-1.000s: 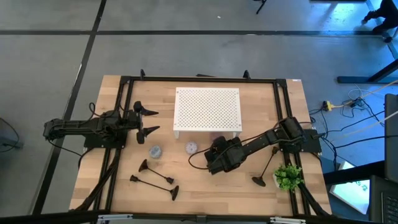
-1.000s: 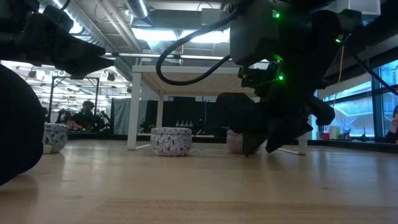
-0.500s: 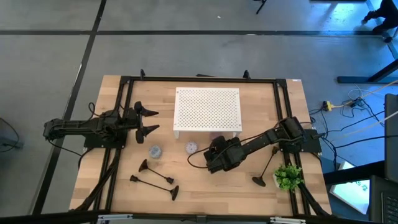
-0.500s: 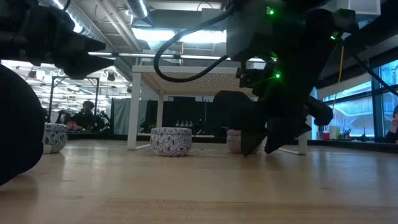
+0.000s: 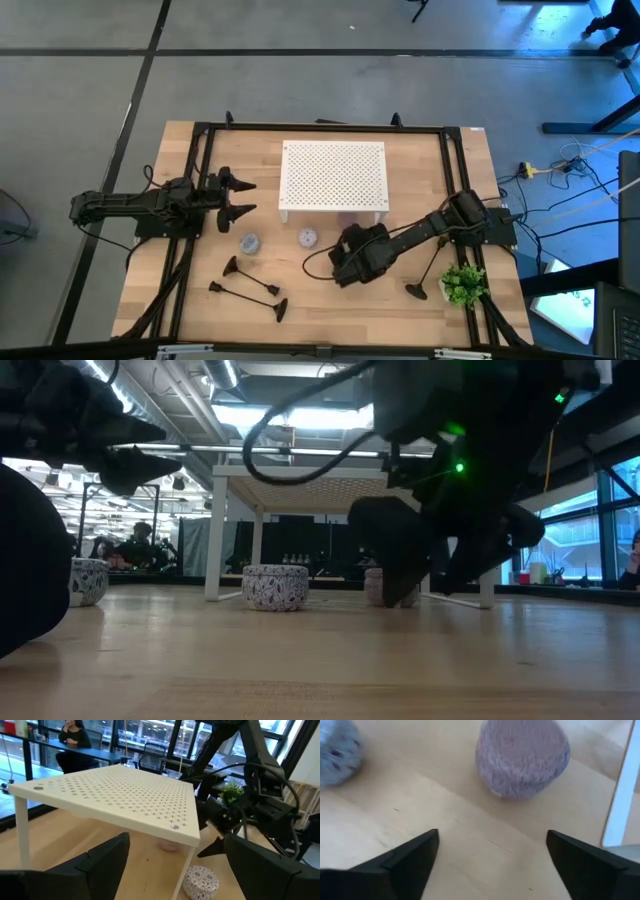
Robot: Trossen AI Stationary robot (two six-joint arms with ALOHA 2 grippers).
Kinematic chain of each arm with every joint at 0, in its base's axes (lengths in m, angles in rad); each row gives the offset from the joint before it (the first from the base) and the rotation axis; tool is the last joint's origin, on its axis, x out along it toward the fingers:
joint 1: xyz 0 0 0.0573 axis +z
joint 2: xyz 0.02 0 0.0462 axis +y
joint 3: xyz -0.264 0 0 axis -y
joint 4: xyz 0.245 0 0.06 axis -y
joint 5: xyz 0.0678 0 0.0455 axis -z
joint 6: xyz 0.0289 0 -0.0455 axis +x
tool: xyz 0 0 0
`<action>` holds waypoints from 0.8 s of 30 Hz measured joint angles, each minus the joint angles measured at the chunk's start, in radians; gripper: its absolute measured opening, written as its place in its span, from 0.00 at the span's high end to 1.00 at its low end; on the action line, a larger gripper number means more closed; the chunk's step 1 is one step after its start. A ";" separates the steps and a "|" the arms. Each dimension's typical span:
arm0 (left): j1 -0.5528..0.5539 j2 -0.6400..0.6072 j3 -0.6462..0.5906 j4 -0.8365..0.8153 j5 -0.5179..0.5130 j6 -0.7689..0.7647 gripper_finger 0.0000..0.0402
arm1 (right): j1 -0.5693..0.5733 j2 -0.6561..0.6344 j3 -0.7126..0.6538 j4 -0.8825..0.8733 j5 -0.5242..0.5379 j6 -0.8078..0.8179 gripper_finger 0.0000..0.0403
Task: Pick & Place candle stick holders
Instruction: Put the pink scented candle on the shelf
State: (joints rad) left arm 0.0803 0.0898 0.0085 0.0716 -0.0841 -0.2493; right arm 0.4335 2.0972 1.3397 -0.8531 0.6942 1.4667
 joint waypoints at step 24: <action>0.000 0.000 0.000 -0.046 0.000 -0.011 0.20 | -0.118 -0.003 0.003 -0.015 0.141 0.063 0.02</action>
State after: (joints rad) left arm 0.0803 0.0898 0.0084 0.0254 -0.0841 -0.2600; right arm 0.3156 2.0941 1.3426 -0.8679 0.8352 1.5296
